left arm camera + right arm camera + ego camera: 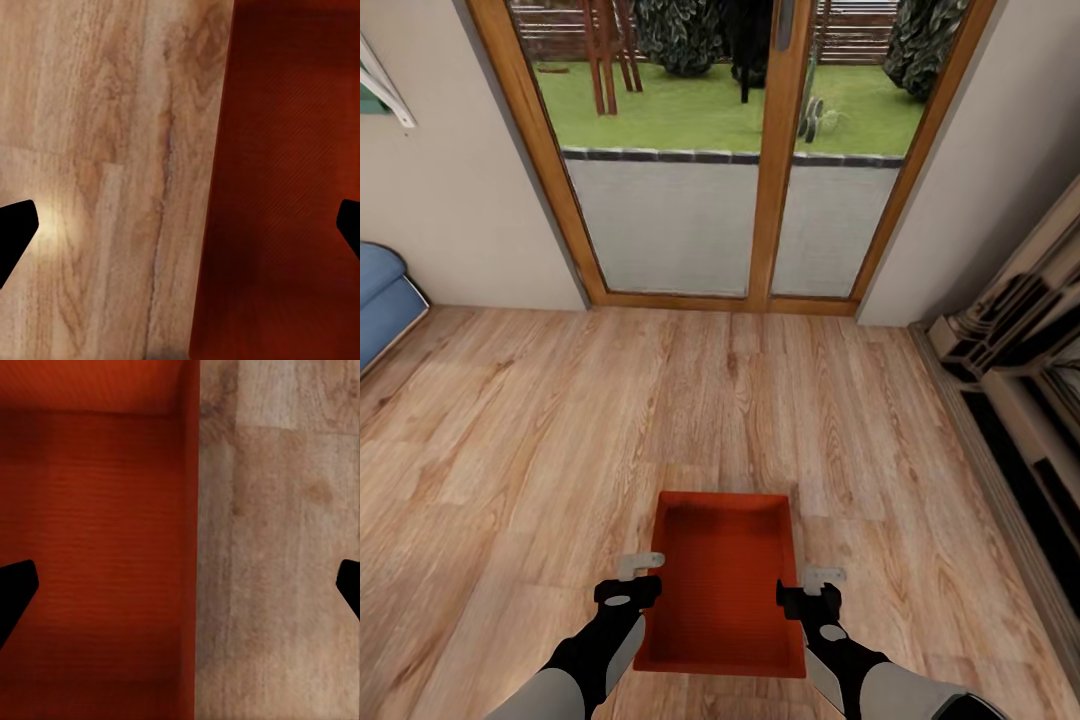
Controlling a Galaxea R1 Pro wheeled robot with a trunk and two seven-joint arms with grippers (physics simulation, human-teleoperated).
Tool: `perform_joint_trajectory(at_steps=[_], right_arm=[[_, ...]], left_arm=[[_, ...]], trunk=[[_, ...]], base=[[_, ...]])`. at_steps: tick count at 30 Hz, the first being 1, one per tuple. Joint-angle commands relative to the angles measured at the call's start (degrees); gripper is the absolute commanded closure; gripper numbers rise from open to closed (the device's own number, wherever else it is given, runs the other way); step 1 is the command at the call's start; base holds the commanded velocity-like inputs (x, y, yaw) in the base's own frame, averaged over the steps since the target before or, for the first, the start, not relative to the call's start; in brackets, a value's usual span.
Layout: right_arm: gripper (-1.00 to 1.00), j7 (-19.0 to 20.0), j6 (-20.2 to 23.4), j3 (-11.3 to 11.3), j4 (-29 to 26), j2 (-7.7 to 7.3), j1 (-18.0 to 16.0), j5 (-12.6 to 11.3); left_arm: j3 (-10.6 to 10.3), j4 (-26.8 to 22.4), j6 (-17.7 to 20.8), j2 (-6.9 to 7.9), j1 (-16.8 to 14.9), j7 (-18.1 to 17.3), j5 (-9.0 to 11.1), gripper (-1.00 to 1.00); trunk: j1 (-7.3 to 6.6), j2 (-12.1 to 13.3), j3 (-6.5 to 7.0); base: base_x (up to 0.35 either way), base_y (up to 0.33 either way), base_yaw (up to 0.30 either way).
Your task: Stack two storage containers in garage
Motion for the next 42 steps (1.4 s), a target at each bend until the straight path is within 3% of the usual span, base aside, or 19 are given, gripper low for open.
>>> perform_joint_trajectory(at_steps=[1, 16, 22, 42], right_arm=[[-1.0, -0.2, -0.2, 0.5, 0.0, 0.02, 0.0, -0.4], [-1.0, -0.2, -0.2, 0.5, 0.0, 0.01, 0.0, -0.4], [-1.0, -0.2, -0.2, 0.5, 0.0, 0.01, 0.0, -0.4], [-1.0, -0.2, -0.2, 0.5, 0.0, 0.01, 0.0, -0.4]], left_arm=[[-0.5, -0.1, 0.3, 0.05, 0.0, 0.5, 0.6, -1.0], [-0.8, 0.2, 0.5, 0.0, 0.0, 0.2, 0.3, -1.0], [-2.0, 0.4, 0.6, -0.09, 0.0, 0.0, 0.0, -1.0], [-2.1, 0.5, 0.3, 0.04, 0.0, 0.2, 0.0, -1.0]], trunk=[[0.22, -0.4, -0.22], [3.52, -6.4, -2.91], [4.83, -8.9, -3.99], [9.23, -16.9, -7.58]], base=[[0.0, 0.0, 0.0], [0.0, 0.0, 0.0], [0.0, 0.0, 0.0], [0.0, 0.0, 0.0]])
